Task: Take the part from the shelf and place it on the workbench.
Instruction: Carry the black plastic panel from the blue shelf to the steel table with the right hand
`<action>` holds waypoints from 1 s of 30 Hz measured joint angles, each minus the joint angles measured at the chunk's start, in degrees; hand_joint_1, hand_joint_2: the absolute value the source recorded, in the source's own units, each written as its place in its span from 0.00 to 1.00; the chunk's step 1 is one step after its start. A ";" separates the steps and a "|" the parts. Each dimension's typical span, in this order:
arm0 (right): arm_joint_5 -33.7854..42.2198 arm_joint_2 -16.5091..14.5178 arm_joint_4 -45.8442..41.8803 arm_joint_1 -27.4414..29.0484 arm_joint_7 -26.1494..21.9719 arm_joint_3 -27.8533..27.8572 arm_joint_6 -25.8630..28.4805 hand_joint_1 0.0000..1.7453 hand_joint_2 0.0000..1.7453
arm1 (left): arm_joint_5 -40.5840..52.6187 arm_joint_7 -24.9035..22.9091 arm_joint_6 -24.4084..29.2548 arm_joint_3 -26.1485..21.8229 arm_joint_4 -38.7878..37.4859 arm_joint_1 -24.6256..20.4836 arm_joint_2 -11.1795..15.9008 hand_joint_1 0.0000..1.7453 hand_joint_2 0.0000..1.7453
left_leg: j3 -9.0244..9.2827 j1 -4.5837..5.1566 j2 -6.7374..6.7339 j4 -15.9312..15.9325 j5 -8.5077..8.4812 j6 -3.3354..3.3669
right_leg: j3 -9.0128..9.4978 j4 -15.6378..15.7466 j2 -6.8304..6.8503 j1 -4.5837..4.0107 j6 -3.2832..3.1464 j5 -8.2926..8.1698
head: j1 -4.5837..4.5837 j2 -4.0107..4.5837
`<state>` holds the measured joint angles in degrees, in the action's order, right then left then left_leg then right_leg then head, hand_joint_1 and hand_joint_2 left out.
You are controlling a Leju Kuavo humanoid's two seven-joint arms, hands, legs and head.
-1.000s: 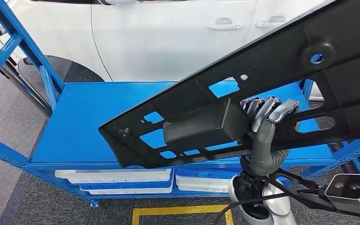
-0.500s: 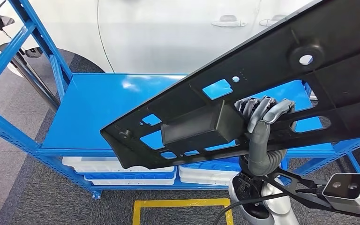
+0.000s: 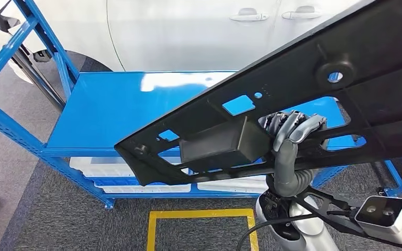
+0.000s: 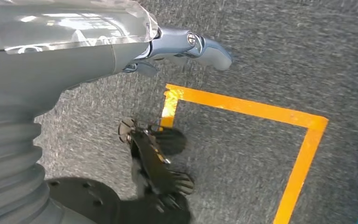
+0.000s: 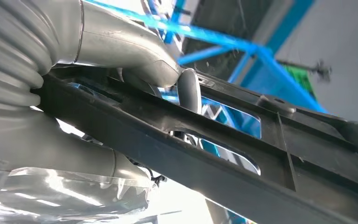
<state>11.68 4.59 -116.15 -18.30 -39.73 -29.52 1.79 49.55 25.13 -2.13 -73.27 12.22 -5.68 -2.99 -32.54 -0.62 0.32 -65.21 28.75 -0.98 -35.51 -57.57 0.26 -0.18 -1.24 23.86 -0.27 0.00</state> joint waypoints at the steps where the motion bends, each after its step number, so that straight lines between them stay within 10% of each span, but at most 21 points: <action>1: -0.31 0.21 -0.01 -0.13 -0.02 0.00 -0.46 1.00 1.00 | 0.17 -0.02 -0.10 0.03 0.00 -0.12 0.19 0.00 1.00 | 2.73 0.13 0.01 3.98 0.05 0.33 | -0.30 -0.14 0.01 -0.09 0.23 -0.35 | 0.03 0.00; 3: -0.82 0.41 -0.03 -0.29 -0.05 0.00 -1.13 1.00 1.00 | 0.37 -0.02 -0.26 0.08 0.00 -0.29 0.47 0.00 1.00 | 5.31 0.49 0.04 8.38 0.78 0.90 | -0.55 -0.18 0.08 -0.08 0.85 -1.11 | -0.01 -0.01; 6: -1.02 0.66 -0.04 -0.45 -0.07 0.02 -1.54 1.00 1.00 | 0.41 -0.03 -0.30 0.09 -0.02 -0.32 0.56 0.00 1.00 | 4.38 0.29 -0.20 9.17 -0.63 1.88 | -1.16 -0.61 -0.08 0.08 1.83 -0.97 | -0.07 -0.01; 11: -1.12 1.13 -0.02 -0.49 -0.07 0.07 -2.03 1.00 1.00 | 0.46 -0.01 -0.34 0.14 -0.02 -0.37 0.56 0.00 1.00 | 0.61 0.07 -0.57 9.09 -3.77 2.63 | -5.26 -15.43 -0.24 0.74 3.18 9.59 | 0.36 0.00; 13: -1.31 1.20 -0.04 -0.48 -0.07 0.26 -3.05 1.00 1.00 | 0.62 0.08 -0.46 0.17 -0.02 -0.33 0.56 0.00 1.00 | -1.09 0.05 -0.63 8.57 -4.67 2.41 | -3.45 -15.92 -0.23 0.96 3.40 7.83 | 0.41 0.00; 18: -1.85 1.32 -0.42 -0.65 -0.10 1.20 -4.67 1.00 1.00 | 0.86 0.23 -0.49 0.27 -0.02 -0.34 0.56 0.00 1.00 | -3.37 0.15 -0.53 7.66 -6.57 1.01 | 7.79 0.26 -0.33 0.67 2.36 6.06 | 0.44 -0.01; 21: -2.72 1.33 -0.34 -0.75 -0.09 1.39 -4.52 1.00 1.00 | 0.95 0.23 -0.28 0.27 -0.02 -0.23 0.65 0.00 1.00 | -4.07 0.00 -0.46 7.37 -6.90 0.02 | 6.92 0.92 -0.12 0.63 0.95 4.92 | 0.71 0.00; 26: -4.37 1.31 -0.05 -0.05 -0.05 1.25 -4.19 1.00 1.00 | 1.05 0.24 -0.27 0.34 -0.02 0.00 0.67 0.00 1.00 | -8.05 -0.17 -0.41 -7.00 4.18 -0.98 | 3.30 0.92 0.21 0.42 -0.43 1.81 | 0.37 0.00; 28: -4.58 1.31 -0.01 0.24 -0.05 1.16 -4.09 1.00 1.00 | 1.05 0.25 -0.27 0.35 -0.02 0.01 0.67 0.00 1.00 | -6.61 -0.16 -0.41 -8.48 3.12 -0.91 | 1.62 0.54 0.23 0.24 -0.38 0.80 | 0.37 0.00; 30: -4.61 1.31 0.01 0.34 -0.06 1.10 -4.04 1.00 1.00 | 1.03 0.27 -0.26 0.35 -0.02 -0.05 0.68 0.00 1.00 | -1.41 -0.11 -0.40 -2.39 0.37 -0.44 | 0.14 0.10 0.19 0.14 -0.17 -0.12 | 0.36 0.00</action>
<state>7.07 5.90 -116.15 -17.95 -39.79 -28.42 -2.26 50.58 25.40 -2.39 -72.92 12.20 -5.73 -2.31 -33.95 -0.73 -0.08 -67.59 29.12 -1.42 -35.37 -57.47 0.45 -0.04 -1.41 23.74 0.09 0.00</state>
